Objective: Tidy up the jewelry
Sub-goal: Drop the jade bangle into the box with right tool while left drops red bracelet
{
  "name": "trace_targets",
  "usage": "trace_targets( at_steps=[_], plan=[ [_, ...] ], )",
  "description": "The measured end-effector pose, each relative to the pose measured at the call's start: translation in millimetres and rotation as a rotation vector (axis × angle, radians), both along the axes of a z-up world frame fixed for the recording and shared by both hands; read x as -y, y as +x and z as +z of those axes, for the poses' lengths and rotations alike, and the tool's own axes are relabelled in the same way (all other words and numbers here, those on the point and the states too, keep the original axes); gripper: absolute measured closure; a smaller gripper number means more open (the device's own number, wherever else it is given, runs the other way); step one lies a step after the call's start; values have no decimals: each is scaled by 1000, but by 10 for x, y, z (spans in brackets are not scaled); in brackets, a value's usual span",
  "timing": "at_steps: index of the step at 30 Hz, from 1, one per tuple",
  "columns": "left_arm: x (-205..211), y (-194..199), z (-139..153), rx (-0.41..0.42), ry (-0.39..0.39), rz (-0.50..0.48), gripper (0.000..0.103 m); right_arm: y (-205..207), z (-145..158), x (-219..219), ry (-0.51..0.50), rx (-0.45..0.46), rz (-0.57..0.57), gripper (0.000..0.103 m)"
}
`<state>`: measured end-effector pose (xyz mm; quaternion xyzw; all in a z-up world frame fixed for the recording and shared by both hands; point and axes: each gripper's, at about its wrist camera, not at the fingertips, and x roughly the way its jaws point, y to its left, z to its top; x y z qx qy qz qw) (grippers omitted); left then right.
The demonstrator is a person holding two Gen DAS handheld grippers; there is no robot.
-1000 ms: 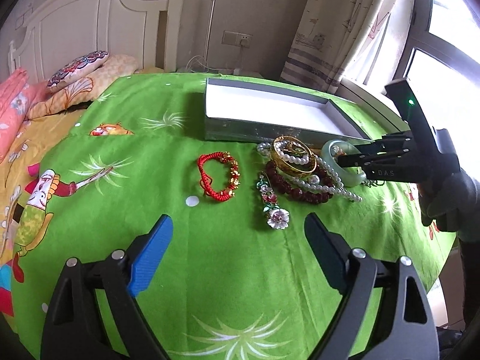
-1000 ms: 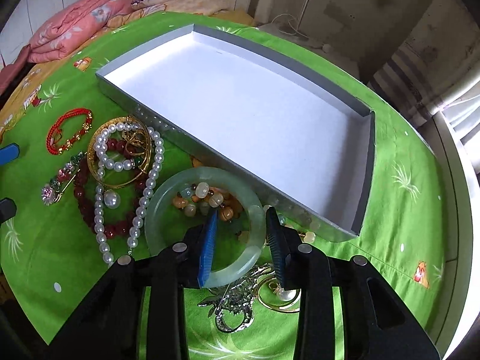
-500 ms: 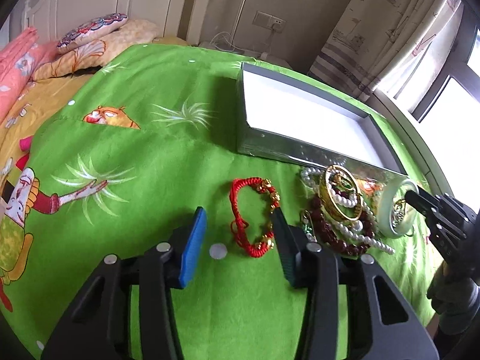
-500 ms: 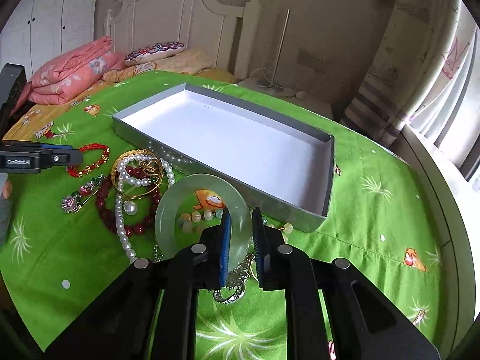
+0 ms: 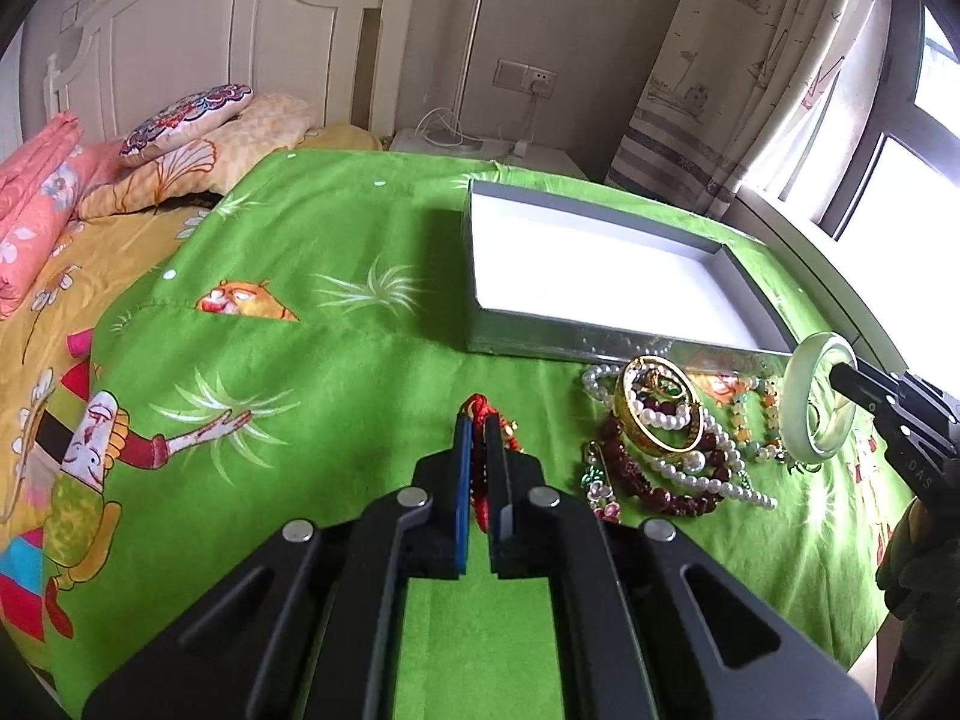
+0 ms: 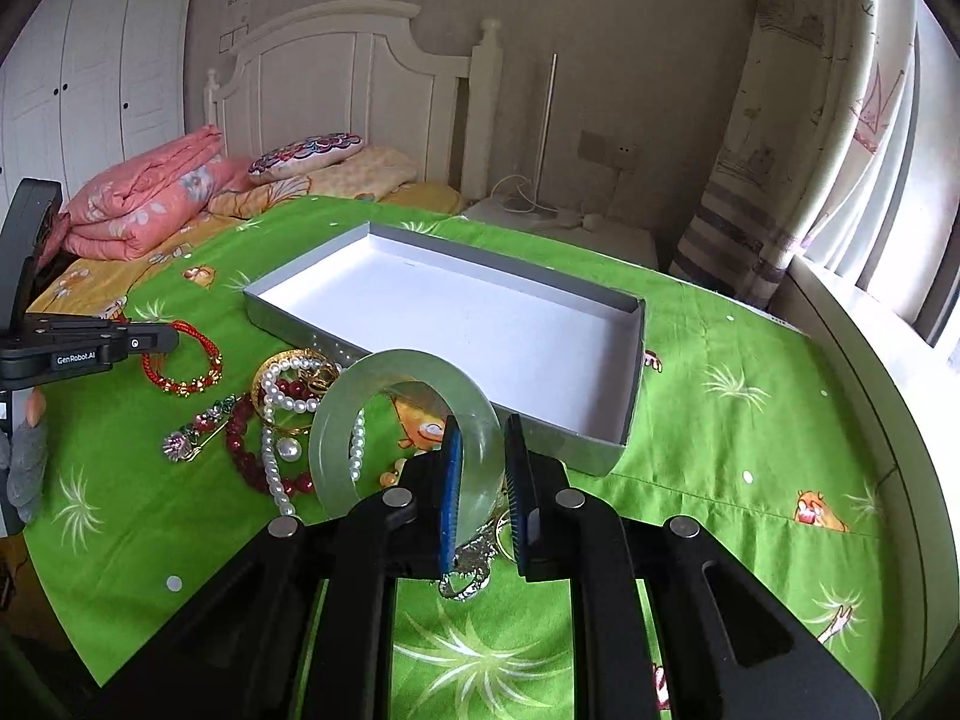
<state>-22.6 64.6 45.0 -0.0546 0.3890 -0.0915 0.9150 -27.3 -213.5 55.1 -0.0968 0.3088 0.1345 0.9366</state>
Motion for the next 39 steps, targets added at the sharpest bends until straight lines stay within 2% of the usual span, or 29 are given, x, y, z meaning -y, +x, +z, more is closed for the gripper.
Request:
trace_targets(
  at_steps=[10,18,24,33,35,36,37,38,39],
  plan=[
    [169,141,511,90,15,-37,99,168,106,-22,14,19,-13,89],
    [575,577,814,123,19,-91,99,544,134,33,44,-4,-48,89],
    [844,1004,760,105,46,-91,99,952,102,147,121,-67,-85,89],
    [966,1522,307,26,76,-70,99,1467,-278,221,165,-180,-153,88],
    [980,1529,252,29,87,-71,89,1476,-254,280,214,-163,-162,85],
    [975,1513,231,31,95,-66,66,1470,-230,309,230,-167,-170,83],
    [953,1468,231,46,97,-59,49,1449,-199,327,244,-167,-170,73],
    [923,1415,237,66,100,-47,31,1407,-157,340,252,-155,-164,52],
    [875,1346,256,89,102,-32,27,1344,-116,345,252,-135,-159,42]
  ],
)
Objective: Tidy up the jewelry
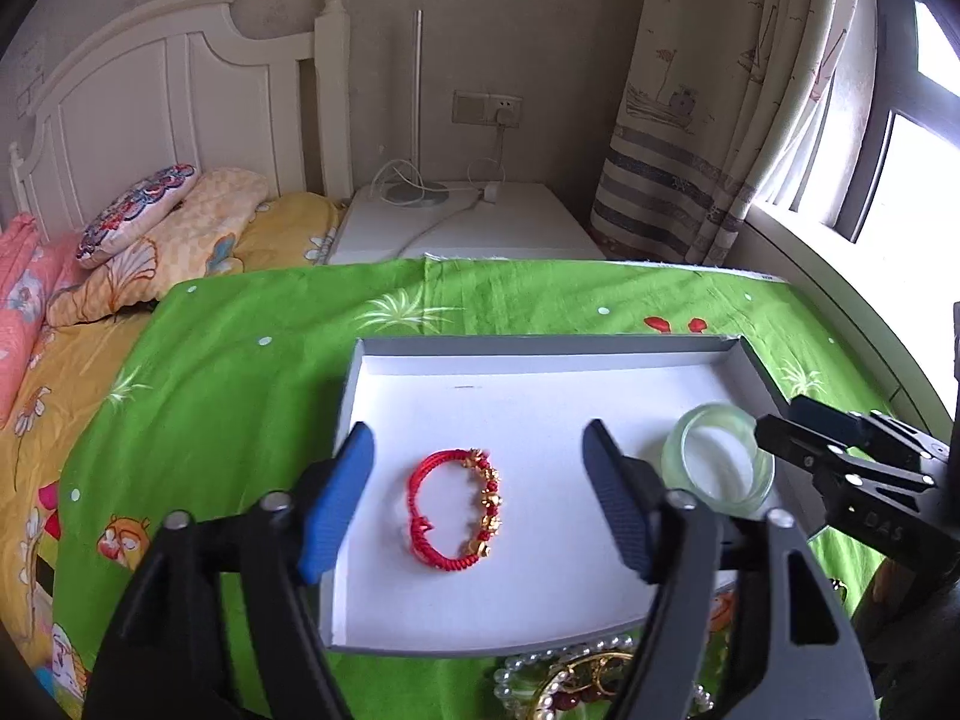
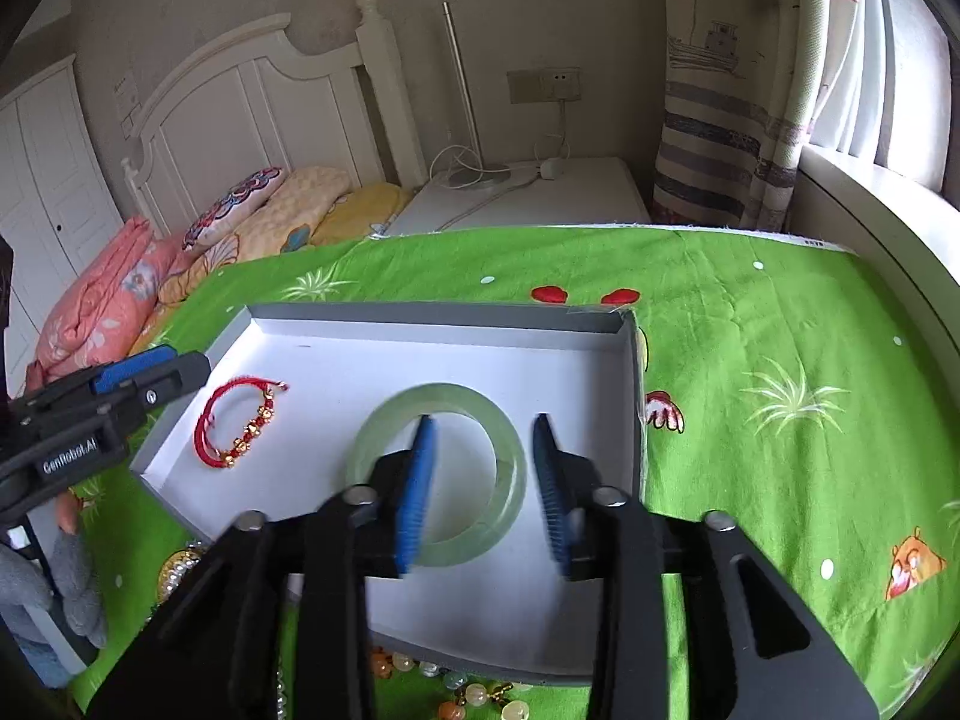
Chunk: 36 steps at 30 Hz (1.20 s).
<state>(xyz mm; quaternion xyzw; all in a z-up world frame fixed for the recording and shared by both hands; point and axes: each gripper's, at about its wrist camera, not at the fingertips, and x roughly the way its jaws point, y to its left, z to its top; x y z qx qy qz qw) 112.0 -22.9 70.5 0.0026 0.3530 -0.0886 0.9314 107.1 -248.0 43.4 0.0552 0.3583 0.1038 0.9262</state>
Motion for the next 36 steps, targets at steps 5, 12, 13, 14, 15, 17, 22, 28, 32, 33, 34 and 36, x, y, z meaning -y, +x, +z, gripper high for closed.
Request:
trace_targets(
  at_steps=[5,12,13,14,15,17,22,28,32,33,34,36],
  plan=[
    [-273,-361,29,8,-54,34,16,-372,122,-8,-17,43,61,35],
    [-690,-1012,-77,-9,-71,99,5,-929,85,106,-33,64,69,35],
    [-743,-1094,-117,-16,-76,107,4,-1001,58,146,-28,53,63,35],
    [-803,-1183,-169,-27,-88,116,4,-1067,32,192,-13,43,55,35],
    [-859,-1265,-227,-40,-104,123,4,-1130,-3,220,2,31,53,35],
    [-950,-1404,-357,-71,-137,133,4,-1259,-85,239,2,6,53,35],
    [-1044,-1583,-508,-85,-199,128,4,-1479,-219,188,0,-22,60,35],
    [-1098,-1571,-515,-82,-270,117,4,-1373,-269,216,-2,-50,14,56],
    [-1101,-1593,-474,-62,-294,107,4,-1349,-276,291,16,-52,-19,72],
    [-1106,-1595,-475,-61,-300,107,4,-1347,-285,298,19,-55,-21,74],
    [-1106,-1591,-471,-60,-305,108,4,-1340,-288,301,19,-58,-21,75],
    [-1107,-1588,-468,-61,-308,106,4,-1326,-294,299,14,-63,-21,75]
  ],
)
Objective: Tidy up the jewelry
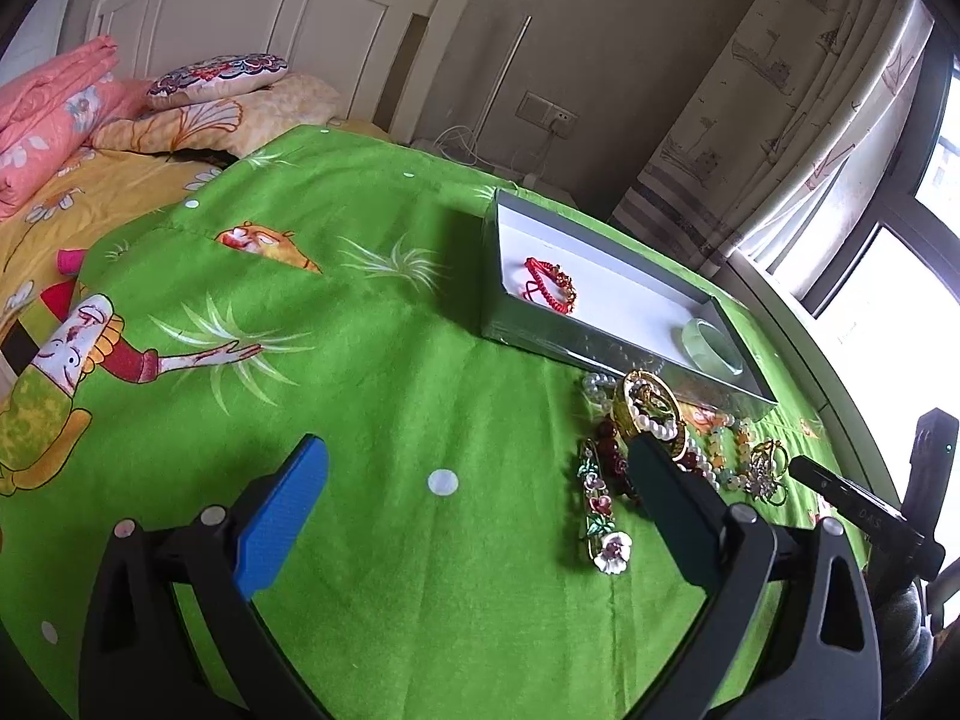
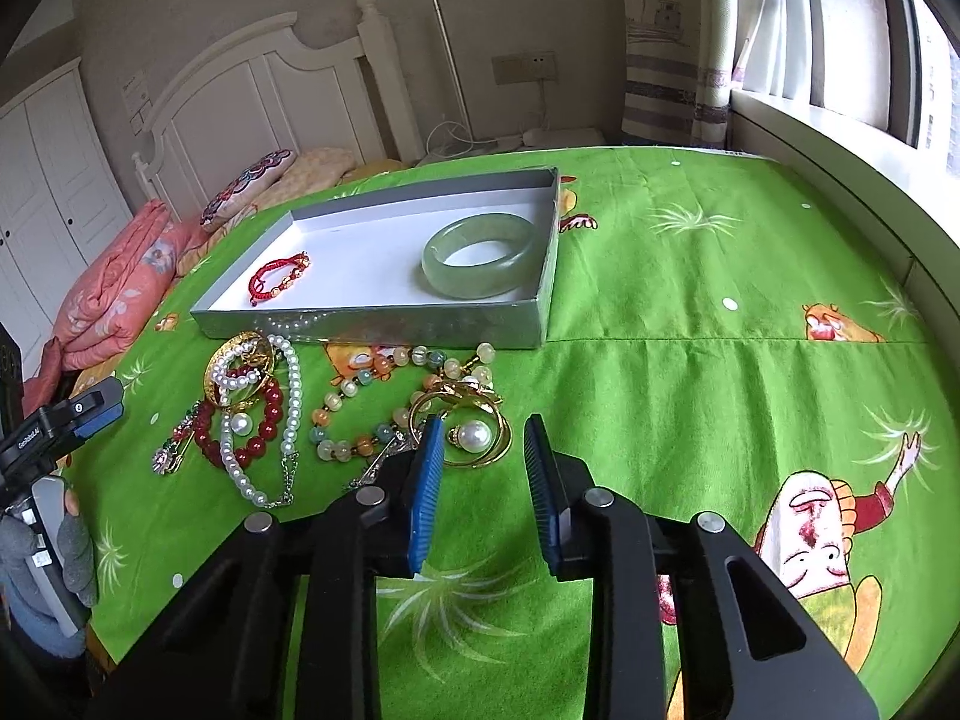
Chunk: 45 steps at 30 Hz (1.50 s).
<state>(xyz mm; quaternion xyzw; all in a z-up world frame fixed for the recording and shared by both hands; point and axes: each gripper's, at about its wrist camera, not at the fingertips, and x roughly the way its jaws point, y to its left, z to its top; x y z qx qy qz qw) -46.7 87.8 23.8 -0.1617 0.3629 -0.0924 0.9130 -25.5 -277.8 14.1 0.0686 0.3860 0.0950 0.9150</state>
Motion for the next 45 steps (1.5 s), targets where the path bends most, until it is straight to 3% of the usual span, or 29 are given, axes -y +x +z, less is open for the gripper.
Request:
trace_targets(
  at_steps=[10,12,14,16,22,27,29,33,37,45],
  plan=[
    [-9,-4,-10,1,-11,-8,4,223,-73,-29,-9,-74,-5,75],
    [-10,-1,-12,1,-12,-9,4,245,-69,-31,-10,-73,-4,80],
    [-6,-3,-12,2,-13,-9,4,236,-58,-47,-14,-66,6,92],
    [-1,-14,-4,11,-17,-19,4,205,-40,-80,-33,-50,20,96],
    [185,-134,97,73,25,-136,5,107,22,-41,-21,-4,6,97],
    [634,-276,146,86,56,-283,5,-8,66,97,29,33,-26,97],
    [913,-325,194,104,103,-347,5,-49,83,151,46,45,-34,98],
    [1496,-355,247,128,205,-471,13,-112,105,248,63,56,-49,98],
    [2018,-250,133,107,306,-572,29,-155,96,325,81,55,-55,99],
    [2467,-11,-126,38,376,-635,52,-231,70,490,145,35,-50,98]
  ],
)
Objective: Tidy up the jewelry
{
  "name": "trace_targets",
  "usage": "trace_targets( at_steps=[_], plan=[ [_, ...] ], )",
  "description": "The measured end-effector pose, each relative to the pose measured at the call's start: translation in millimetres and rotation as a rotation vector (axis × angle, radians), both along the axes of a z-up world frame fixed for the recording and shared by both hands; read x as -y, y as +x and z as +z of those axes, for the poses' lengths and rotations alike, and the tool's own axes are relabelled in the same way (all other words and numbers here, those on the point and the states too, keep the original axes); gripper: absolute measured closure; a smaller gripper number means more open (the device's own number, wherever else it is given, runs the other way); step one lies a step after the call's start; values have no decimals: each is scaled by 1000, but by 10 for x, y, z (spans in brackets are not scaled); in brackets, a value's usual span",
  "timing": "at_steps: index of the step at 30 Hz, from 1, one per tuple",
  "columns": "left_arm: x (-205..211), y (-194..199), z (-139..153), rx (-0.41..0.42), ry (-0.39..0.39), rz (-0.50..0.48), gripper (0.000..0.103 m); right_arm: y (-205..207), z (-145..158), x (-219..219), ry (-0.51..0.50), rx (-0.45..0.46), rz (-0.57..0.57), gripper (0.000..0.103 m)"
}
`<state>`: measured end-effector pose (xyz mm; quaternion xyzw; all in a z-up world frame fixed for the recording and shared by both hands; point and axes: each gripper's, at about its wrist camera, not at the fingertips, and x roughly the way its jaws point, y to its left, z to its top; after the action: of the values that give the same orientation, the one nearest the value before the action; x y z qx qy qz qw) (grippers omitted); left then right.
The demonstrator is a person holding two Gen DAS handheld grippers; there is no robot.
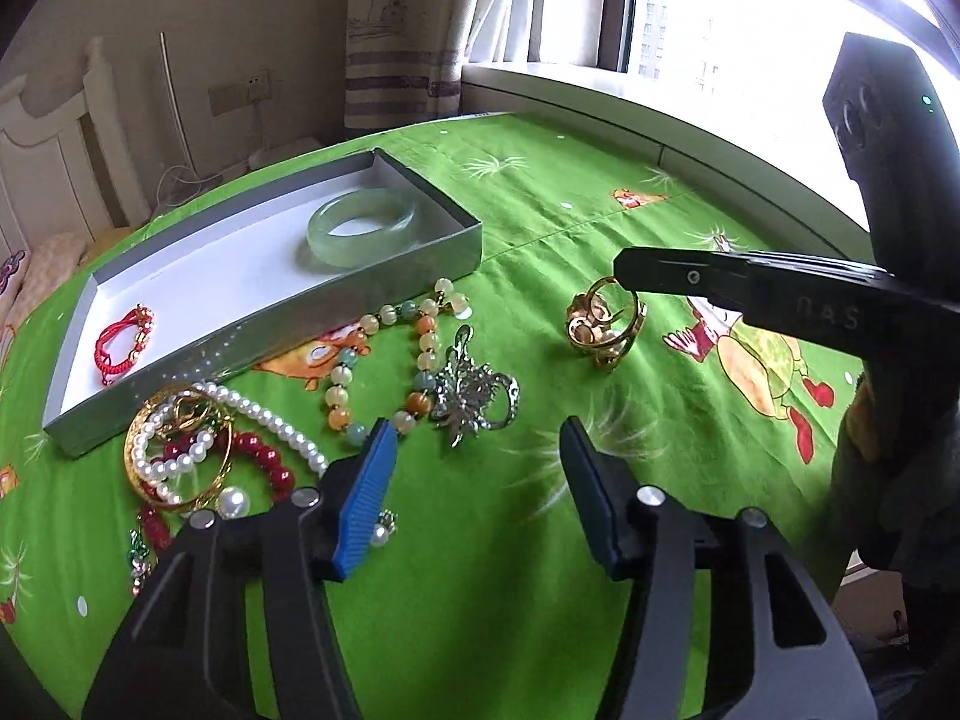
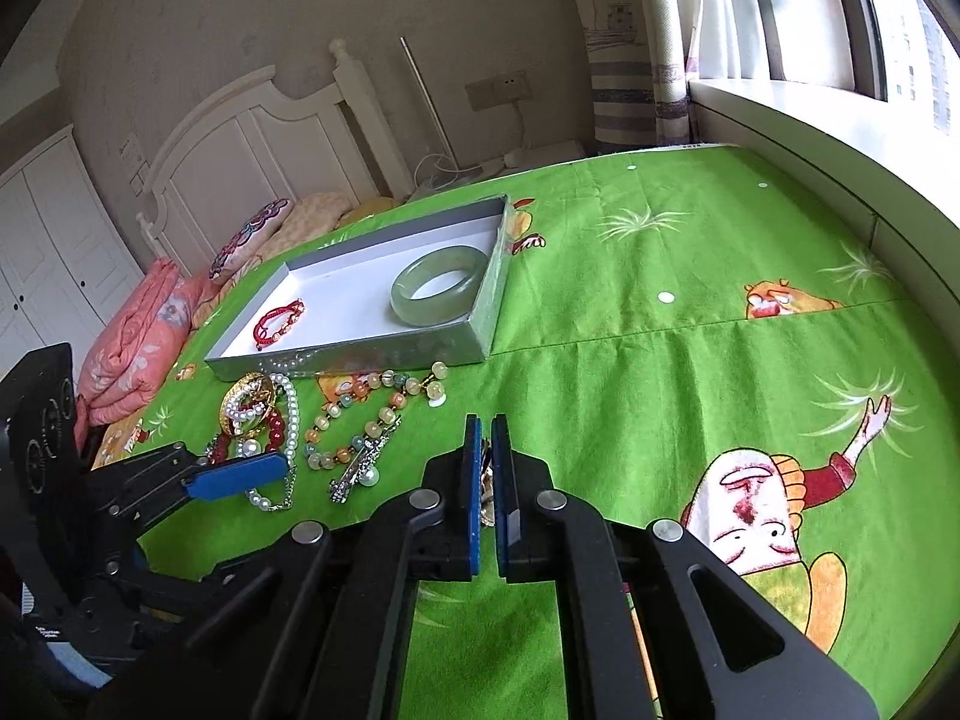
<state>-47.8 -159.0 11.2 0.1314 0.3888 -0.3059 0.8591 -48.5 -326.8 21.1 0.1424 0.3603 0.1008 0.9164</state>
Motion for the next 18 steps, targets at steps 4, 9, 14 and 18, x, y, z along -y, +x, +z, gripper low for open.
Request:
trace_targets(
  at_steps=[4,9,14,18],
  plan=[
    [173,102,-73,-5,67,-6,71,-16,-7,49,15,-8,-11,94],
    [218,127,-73,20,87,1,84,-25,-47,131,42,-42,-24,63],
    [-17,133,97,8,-51,42,90,-67,-41,72,11,-48,7,28],
    [-275,94,231,-9,-142,61,90,-3,-76,-97,-78,-82,42,28]
  ],
)
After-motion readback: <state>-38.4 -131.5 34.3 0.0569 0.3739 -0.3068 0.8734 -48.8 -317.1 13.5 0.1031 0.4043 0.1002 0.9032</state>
